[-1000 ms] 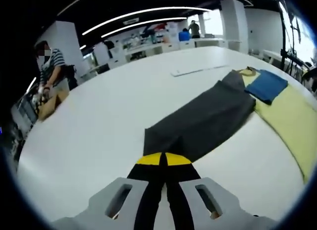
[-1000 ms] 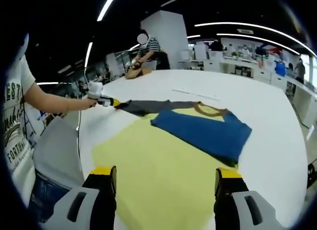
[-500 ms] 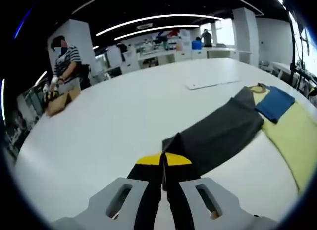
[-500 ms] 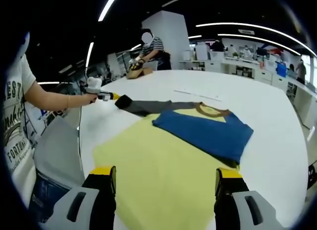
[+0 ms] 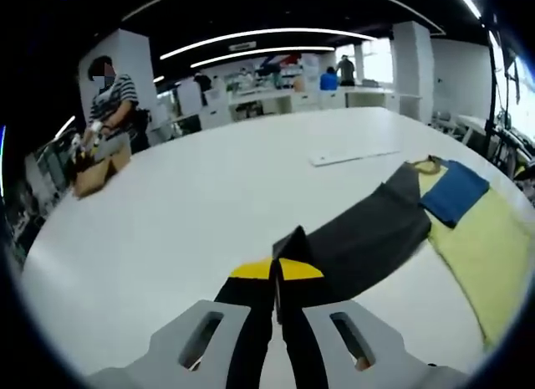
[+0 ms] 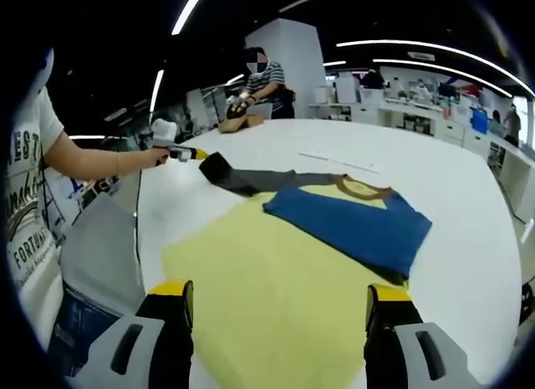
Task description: Fold the garment on the visible template until the final outline fits inside the template.
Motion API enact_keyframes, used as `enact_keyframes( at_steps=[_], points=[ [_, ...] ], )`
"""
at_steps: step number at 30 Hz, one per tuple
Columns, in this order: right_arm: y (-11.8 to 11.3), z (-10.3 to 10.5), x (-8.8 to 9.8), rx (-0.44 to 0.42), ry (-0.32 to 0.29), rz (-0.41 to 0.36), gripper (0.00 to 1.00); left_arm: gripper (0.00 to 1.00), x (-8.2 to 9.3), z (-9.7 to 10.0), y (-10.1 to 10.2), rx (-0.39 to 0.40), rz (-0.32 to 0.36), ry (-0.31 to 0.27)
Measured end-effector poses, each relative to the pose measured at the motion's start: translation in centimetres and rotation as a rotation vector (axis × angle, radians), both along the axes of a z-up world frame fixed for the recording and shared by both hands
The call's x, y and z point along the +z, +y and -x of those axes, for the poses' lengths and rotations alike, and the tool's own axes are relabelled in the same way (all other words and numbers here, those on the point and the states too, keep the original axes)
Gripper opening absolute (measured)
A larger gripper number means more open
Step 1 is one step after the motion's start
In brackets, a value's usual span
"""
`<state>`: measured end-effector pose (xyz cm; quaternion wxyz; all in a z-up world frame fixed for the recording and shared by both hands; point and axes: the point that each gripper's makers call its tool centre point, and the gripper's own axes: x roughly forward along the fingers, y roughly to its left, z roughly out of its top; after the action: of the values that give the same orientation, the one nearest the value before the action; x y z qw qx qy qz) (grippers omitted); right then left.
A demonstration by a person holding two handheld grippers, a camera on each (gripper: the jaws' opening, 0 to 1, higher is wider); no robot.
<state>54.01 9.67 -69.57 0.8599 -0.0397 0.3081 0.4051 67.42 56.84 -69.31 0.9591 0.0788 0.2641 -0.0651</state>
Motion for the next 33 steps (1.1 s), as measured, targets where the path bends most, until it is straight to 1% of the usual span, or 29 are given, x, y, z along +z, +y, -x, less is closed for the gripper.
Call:
enact_keyframes(
  at_steps=[2, 11, 13, 14, 17, 22, 25, 26, 31, 33],
  points=[
    [0.1, 0.1, 0.0, -0.001, 0.0, -0.005, 0.84, 0.0, 0.2, 0.0, -0.3, 0.007, 0.017, 0.003],
    [0.3, 0.6, -0.1, 0.015, -0.002, -0.008, 0.85, 0.0, 2.2, -0.8, -3.1, -0.013, 0.104, -0.026],
    [0.3, 0.8, 0.0, 0.016, -0.005, -0.01, 0.85, 0.0, 2.5, -1.0, -3.5, -0.012, 0.118, -0.03],
    [0.2, 0.8, 0.0, 0.016, -0.006, -0.011, 0.85, 0.0, 2.6, -1.0, -3.8, -0.001, 0.142, -0.025],
    [0.2, 0.9, 0.0, 0.014, -0.007, -0.014, 0.85, 0.0, 3.0, -1.2, -4.4, 0.007, 0.173, -0.025],
    [0.2, 1.2, -0.2, 0.018, -0.005, -0.014, 0.85, 0.0, 3.6, -1.4, -5.9, -0.01, 0.18, -0.026],
    [0.3, 1.4, -0.2, 0.021, -0.01, -0.017, 0.88, 0.0, 3.9, -1.4, -6.7, -0.031, 0.169, -0.026],
    [0.3, 1.5, -0.3, 0.023, -0.012, -0.017, 0.89, 0.0, 4.0, -1.5, -6.8, -0.032, 0.172, -0.026],
    [0.6, 1.9, -0.3, 0.038, -0.017, -0.022, 0.91, 0.0, 4.8, -1.6, -8.1, -0.038, 0.223, -0.035],
    [0.8, 2.1, -0.2, 0.047, -0.022, -0.029, 0.94, 0.0, 4.9, -1.7, -8.5, -0.04, 0.228, -0.033]
  ],
)
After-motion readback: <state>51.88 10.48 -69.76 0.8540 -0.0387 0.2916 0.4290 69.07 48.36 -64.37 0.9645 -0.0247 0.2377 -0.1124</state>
